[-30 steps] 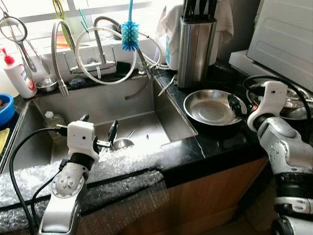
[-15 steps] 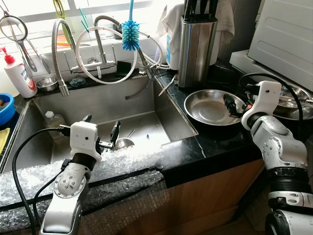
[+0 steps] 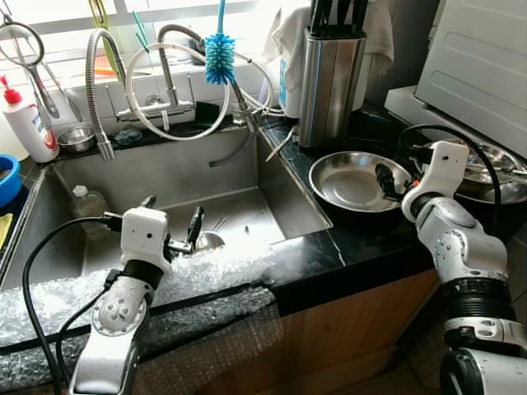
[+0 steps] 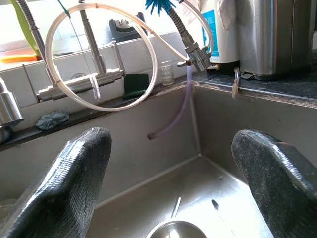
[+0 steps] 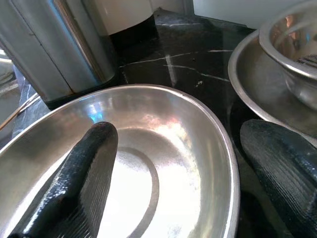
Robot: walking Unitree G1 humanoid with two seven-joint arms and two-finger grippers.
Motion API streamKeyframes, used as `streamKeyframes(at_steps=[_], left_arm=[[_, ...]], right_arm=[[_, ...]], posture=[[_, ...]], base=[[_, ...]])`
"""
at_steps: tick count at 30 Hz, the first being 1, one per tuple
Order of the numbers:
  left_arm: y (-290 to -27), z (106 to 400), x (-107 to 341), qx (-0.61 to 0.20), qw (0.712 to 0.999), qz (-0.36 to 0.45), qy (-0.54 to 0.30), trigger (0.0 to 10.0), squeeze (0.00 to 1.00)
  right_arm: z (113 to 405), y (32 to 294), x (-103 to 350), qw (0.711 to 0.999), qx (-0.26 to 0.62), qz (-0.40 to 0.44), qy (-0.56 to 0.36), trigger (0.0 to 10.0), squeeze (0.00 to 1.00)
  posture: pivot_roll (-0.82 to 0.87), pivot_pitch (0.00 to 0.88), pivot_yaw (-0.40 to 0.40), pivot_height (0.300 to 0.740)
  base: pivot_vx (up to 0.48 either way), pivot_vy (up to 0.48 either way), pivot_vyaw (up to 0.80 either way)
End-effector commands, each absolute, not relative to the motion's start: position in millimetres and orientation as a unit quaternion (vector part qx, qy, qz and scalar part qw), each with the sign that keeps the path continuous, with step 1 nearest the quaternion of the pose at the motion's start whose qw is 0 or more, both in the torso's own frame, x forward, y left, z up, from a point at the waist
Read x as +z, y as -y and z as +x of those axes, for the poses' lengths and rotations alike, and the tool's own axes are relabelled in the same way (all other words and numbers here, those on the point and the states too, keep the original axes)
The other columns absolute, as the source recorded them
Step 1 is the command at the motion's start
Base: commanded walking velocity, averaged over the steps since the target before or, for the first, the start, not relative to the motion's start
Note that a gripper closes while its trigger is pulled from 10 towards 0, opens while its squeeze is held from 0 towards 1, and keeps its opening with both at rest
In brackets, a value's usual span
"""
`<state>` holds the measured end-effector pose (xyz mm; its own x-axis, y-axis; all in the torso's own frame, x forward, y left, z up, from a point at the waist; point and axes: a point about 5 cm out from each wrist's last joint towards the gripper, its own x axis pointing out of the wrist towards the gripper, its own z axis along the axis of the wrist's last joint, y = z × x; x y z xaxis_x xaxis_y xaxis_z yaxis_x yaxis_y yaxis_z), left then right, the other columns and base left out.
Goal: Kitchen organization
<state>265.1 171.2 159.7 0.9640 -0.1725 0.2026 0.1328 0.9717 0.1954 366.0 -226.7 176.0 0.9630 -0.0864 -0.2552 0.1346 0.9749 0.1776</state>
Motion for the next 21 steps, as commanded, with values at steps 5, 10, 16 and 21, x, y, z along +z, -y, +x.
streamKeyframes(at_steps=[5,10,16,21], left_arm=[[-171.3,263.2,165.5,-0.082,0.984,0.101,0.118,10.0,0.0],[-171.4,263.4,165.6,-0.083,0.985,0.101,0.116,10.0,0.0],[-171.1,263.5,165.4,-0.084,0.985,0.1,0.116,10.0,0.0],[-169.3,263.1,165.3,-0.087,0.985,0.095,0.116,10.0,0.0]], right_arm=[[369.0,222.4,174.5,0.98,-0.061,0.131,-0.136,10.0,0.0],[369.7,221.9,173.4,0.979,-0.063,0.134,-0.141,10.0,0.0],[370.1,222.9,173.5,0.978,-0.066,0.134,-0.145,10.0,0.0],[370.0,225.2,183.8,0.979,-0.075,0.145,-0.123,10.0,0.0]], posture=[[-0.21,0.0,0.014,0.74],[-0.21,0.0,0.014,0.74],[-0.21,0.0,0.012,0.74],[-0.22,0.0,0.013,0.74]], base=[[0.0,0.0,0.0],[0.0,0.0,0.0],[0.0,0.0,0.0],[0.0,0.0,0.0]])
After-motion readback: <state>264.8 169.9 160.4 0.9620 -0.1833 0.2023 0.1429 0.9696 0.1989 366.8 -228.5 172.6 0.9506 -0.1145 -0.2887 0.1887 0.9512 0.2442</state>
